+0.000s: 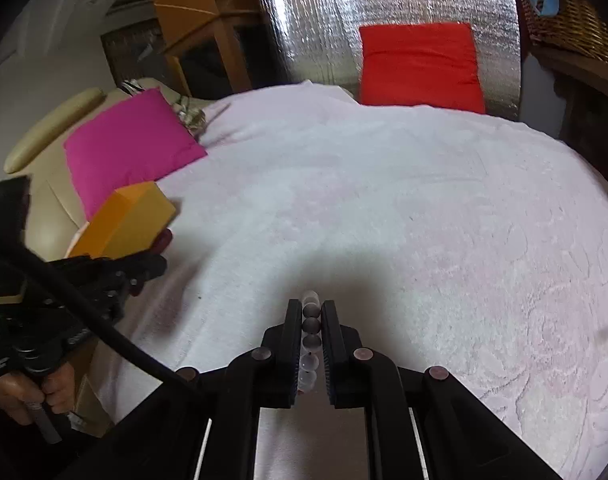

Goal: Organize jewelry
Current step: 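Carry the hair tie with the left gripper while the right gripper carries the bracelet toward the box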

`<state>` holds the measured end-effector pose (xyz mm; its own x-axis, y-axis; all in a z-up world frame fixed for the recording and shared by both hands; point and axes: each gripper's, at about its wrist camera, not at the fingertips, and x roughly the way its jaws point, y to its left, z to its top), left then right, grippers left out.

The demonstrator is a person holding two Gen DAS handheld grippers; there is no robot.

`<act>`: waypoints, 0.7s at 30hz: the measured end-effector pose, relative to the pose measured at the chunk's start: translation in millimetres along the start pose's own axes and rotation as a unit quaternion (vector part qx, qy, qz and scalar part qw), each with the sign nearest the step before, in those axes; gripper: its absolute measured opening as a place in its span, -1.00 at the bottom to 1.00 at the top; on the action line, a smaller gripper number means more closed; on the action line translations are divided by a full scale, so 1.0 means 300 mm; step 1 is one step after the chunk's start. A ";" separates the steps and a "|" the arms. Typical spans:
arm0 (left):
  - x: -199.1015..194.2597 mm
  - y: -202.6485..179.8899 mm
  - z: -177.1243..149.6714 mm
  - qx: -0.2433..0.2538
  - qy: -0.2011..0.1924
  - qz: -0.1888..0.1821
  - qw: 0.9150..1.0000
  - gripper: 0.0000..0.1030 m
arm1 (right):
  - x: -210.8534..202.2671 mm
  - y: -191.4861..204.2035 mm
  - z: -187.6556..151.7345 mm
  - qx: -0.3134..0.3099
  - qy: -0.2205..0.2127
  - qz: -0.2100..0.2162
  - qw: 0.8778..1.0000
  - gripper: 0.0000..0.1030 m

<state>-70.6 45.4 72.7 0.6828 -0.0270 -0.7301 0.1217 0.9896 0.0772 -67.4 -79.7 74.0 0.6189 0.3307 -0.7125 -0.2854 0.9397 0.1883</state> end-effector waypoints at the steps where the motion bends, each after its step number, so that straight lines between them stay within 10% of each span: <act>1: -0.001 0.004 0.001 -0.001 0.000 0.000 1.000 -0.79 | -0.010 0.002 0.000 -0.002 -0.006 0.003 1.000 -0.79; 21: -0.091 0.056 0.017 -0.048 -0.021 0.025 0.998 -0.79 | -0.077 0.057 0.033 0.013 -0.050 0.051 0.997 -0.79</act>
<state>-83.4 61.9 97.4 0.7157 0.0182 -0.6982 0.0190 0.9988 0.0455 -79.3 -70.5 100.4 0.6583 0.4306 -0.6174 -0.3326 0.9022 0.2746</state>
